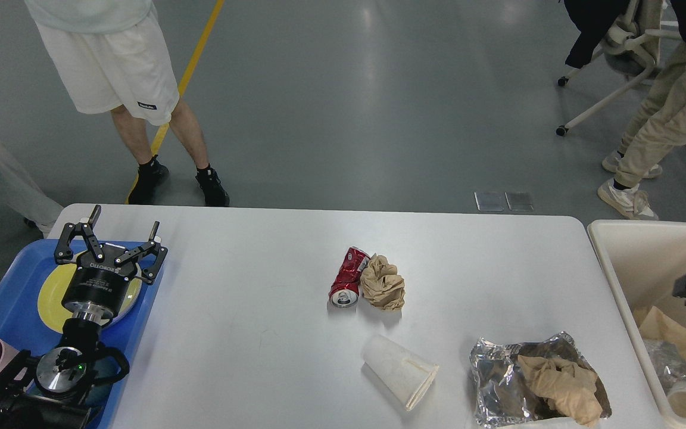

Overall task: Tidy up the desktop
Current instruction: 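Raise the right gripper out of the bin toward the foil pile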

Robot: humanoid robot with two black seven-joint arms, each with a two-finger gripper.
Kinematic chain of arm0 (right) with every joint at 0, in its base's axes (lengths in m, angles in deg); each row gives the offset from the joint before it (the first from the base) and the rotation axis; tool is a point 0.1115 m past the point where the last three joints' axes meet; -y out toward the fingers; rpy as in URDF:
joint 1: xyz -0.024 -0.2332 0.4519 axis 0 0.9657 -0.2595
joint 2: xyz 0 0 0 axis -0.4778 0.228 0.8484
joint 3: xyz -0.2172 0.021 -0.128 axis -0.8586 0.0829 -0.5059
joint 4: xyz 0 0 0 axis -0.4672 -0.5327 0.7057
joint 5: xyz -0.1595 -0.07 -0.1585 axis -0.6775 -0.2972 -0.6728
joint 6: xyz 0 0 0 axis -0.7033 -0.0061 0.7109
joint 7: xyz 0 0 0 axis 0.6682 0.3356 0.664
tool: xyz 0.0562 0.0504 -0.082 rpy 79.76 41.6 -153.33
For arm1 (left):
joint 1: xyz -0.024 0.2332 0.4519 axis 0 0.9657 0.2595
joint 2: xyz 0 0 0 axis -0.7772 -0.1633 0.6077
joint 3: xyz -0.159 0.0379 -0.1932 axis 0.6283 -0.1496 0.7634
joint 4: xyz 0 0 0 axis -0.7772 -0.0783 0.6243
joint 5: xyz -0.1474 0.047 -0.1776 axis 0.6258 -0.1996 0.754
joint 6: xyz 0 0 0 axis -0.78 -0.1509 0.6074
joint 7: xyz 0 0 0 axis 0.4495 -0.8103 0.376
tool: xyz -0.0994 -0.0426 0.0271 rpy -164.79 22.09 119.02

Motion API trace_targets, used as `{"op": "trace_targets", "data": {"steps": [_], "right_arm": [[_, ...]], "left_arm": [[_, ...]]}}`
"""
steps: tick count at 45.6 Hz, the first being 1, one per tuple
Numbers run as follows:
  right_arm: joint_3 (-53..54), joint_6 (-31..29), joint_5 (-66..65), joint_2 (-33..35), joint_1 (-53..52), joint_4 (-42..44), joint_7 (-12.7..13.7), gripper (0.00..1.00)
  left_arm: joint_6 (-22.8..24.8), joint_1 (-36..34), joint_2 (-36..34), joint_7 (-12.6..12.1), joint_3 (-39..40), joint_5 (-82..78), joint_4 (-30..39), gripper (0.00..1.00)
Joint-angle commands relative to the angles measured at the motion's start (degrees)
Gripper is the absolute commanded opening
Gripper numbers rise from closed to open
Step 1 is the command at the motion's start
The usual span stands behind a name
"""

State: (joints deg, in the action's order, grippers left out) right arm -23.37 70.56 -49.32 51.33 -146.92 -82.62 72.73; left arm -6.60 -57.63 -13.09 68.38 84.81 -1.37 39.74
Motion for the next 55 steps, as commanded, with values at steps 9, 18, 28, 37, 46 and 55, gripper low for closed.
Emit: {"op": "trace_targets", "data": {"steps": [9, 18, 28, 37, 46, 55], "right_arm": [[-9.05, -17.41, 0.22, -8.97, -32.56, -22.91, 0.13, 1.00], [-8.35, -19.62, 0.83, -14.33, -45.21, -34.59, 0.04, 1.00], [-4.31, -18.47, 7.95, -20.32, -55.77, -43.31, -0.14, 1.00], [-2.99, -13.55, 9.36, -22.08, -55.43, -43.56, -0.14, 0.96], [-1.50, -10.74, 9.53, -22.61, -45.16, -42.61, -0.05, 0.97], [5.18, -2.66, 9.27, -23.31, -30.39, -41.64, 0.12, 0.97]], "left_arm": [[0.00, 0.00, 0.00, 0.00, -0.05, 0.00, 0.00, 0.97], [0.00, 0.00, 0.00, 0.00, -0.05, 0.00, 0.00, 0.97], [0.00, 0.00, 0.00, 0.09, 0.04, 0.00, 0.00, 0.97], [-0.09, 0.00, 0.00, 0.09, 0.04, 0.00, 0.00, 0.96], [0.00, 0.00, 0.00, 0.00, 0.04, 0.00, 0.00, 0.96], [0.00, 0.00, 0.00, 0.00, 0.04, 0.00, 0.00, 0.97]]}}
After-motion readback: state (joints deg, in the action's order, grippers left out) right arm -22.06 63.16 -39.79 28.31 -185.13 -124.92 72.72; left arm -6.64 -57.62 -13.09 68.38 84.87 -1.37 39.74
